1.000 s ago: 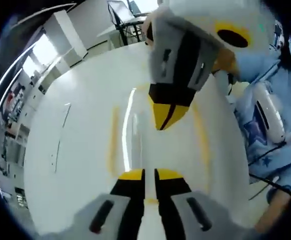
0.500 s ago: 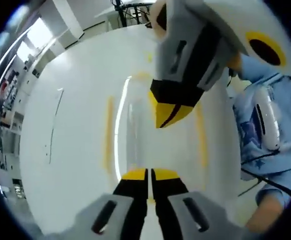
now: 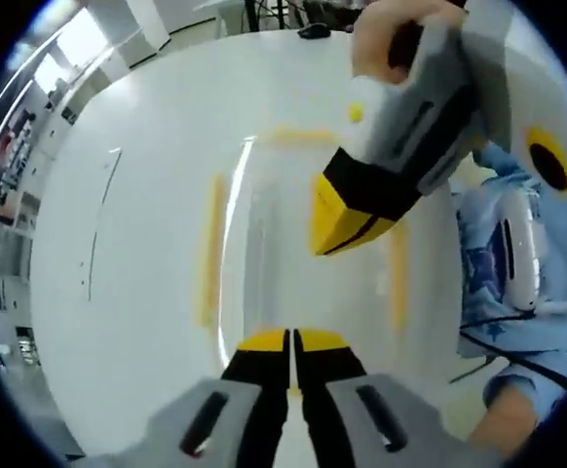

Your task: Snap each plastic latch of the storage box into its locked position after aligning the lid with the box until every specified latch is closed and the lid sits flush.

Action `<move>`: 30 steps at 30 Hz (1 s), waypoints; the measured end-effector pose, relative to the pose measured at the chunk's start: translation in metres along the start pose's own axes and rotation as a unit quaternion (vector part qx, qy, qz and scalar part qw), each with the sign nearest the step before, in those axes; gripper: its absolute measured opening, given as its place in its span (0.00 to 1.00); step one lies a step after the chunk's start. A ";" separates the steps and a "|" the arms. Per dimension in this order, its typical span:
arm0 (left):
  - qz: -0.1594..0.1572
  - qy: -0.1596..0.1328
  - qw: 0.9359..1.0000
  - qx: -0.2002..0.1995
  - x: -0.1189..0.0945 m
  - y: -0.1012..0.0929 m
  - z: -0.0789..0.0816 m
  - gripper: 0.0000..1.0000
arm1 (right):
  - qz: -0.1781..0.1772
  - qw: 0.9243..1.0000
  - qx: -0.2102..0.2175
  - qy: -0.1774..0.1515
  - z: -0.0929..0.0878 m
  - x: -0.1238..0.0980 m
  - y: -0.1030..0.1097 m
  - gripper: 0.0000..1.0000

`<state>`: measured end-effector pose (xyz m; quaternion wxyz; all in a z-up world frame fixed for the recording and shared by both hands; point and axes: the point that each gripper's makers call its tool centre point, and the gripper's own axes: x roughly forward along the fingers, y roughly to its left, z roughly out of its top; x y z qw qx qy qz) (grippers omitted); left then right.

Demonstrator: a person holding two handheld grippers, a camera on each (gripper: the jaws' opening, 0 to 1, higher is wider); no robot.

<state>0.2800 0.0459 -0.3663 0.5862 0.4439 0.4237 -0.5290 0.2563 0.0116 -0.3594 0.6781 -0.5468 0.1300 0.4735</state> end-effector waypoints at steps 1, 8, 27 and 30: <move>0.001 0.004 1.000 0.001 0.000 0.000 0.000 0.02 | 0.002 1.000 0.002 -0.018 0.005 -0.001 0.003 0.00; 0.001 0.020 1.000 0.000 0.002 0.001 -0.001 0.02 | -0.021 0.999 -0.002 -0.038 0.008 -0.005 0.012 0.00; -0.009 0.024 0.999 -0.019 0.001 0.000 -0.001 0.01 | -0.151 0.986 0.003 -0.069 0.022 -0.023 0.030 0.00; -0.008 0.026 0.999 -0.018 0.001 0.000 -0.001 0.01 | -0.177 0.982 0.004 -0.064 0.022 -0.025 0.032 0.00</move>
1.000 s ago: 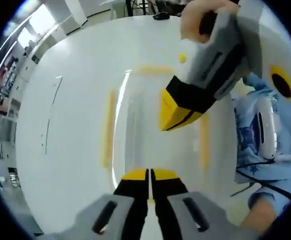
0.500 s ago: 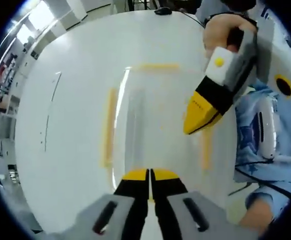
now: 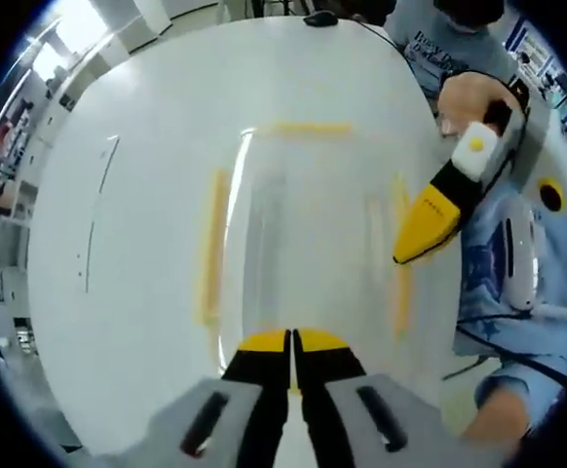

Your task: Snap each plastic latch of the storage box into its locked position after aligning the lid with the box until every specified latch is closed and the lid sits flush.

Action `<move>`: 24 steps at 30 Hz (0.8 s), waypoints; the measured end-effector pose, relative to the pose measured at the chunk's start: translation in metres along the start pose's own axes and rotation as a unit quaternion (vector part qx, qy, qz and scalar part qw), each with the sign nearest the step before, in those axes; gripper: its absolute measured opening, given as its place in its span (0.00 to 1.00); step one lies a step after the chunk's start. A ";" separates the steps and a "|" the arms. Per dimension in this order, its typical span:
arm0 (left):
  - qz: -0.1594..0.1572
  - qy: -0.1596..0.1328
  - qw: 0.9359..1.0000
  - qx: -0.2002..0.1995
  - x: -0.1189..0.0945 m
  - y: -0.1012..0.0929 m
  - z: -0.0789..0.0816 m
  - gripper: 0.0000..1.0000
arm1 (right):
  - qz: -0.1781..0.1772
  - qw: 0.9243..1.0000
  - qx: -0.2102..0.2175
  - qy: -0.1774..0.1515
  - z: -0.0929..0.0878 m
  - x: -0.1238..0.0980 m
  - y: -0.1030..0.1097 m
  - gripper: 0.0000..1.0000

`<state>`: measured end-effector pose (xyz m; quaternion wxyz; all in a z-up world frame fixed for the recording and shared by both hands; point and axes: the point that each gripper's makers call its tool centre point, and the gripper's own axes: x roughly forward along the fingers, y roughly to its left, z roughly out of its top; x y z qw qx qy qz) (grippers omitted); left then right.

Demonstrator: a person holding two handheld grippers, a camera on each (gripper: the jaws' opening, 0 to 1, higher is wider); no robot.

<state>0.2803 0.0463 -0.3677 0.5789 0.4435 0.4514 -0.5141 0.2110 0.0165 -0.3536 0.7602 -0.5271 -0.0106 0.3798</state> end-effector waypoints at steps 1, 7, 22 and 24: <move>0.000 0.000 1.000 0.000 0.000 0.000 0.000 0.01 | -0.005 1.000 -0.004 0.001 0.000 -0.001 0.001 0.00; 0.007 0.005 1.000 0.004 0.000 0.000 0.001 0.01 | -0.012 1.000 0.002 -0.006 0.005 -0.004 0.005 0.00; 0.022 0.021 1.000 0.007 -0.002 0.003 0.001 0.01 | -0.018 1.000 -0.004 0.021 -0.007 0.004 0.015 0.00; 0.024 0.018 1.000 0.006 -0.003 0.004 0.001 0.01 | -0.022 1.000 0.003 0.021 -0.008 -0.004 -0.001 0.00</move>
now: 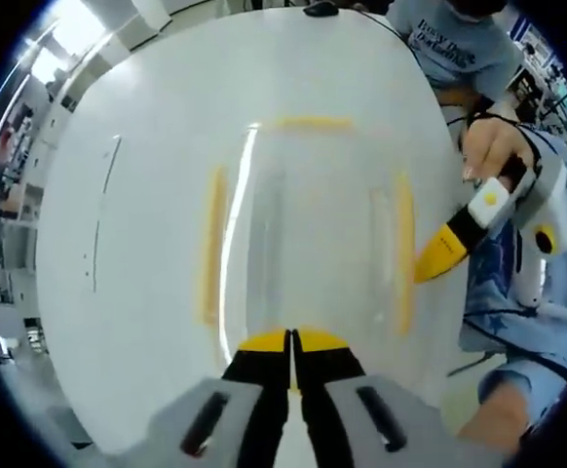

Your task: Snap each plastic latch of the storage box into its locked position after aligning the lid with the box until every specified latch is closed and the lid sits flush.

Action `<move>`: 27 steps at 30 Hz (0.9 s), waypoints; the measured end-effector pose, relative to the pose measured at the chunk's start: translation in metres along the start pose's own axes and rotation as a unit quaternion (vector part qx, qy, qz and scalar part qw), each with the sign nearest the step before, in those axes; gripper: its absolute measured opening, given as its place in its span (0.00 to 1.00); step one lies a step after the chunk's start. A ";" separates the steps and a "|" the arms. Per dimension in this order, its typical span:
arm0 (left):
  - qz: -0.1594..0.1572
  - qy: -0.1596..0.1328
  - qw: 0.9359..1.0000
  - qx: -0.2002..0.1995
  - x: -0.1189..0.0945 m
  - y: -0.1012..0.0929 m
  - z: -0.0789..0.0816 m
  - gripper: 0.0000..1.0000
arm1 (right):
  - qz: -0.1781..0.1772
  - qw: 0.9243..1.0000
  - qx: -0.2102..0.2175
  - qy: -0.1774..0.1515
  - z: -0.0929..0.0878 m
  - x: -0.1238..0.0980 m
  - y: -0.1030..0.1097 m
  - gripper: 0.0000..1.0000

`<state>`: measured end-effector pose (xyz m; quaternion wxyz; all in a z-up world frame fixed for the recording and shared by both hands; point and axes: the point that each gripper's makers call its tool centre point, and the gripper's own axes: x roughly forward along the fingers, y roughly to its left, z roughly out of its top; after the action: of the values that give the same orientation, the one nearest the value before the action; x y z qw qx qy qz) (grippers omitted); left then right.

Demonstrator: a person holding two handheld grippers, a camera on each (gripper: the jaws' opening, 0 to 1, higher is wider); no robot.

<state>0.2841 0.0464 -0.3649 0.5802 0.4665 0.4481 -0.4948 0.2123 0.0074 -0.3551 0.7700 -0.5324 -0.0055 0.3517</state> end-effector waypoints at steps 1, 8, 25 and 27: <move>0.001 -0.002 1.000 -0.001 0.000 0.000 0.000 0.01 | -0.002 1.000 0.002 0.002 -0.001 -0.002 -0.002 0.00; 0.005 -0.005 1.000 -0.002 0.000 0.001 -0.001 0.01 | -0.021 0.999 0.015 0.021 -0.006 -0.002 -0.004 0.00; 0.018 0.012 1.000 0.011 0.003 0.000 0.000 0.00 | -0.077 0.996 0.001 0.052 -0.020 -0.018 -0.027 0.00; 0.016 0.014 1.000 0.010 0.004 0.000 0.001 0.00 | -0.080 0.995 0.005 0.058 -0.019 -0.019 -0.031 0.00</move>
<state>0.2845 0.0453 -0.3688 0.5771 0.4865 0.4439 -0.4830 0.2219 -0.0239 -0.3306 0.7974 -0.5458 -0.0017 0.2575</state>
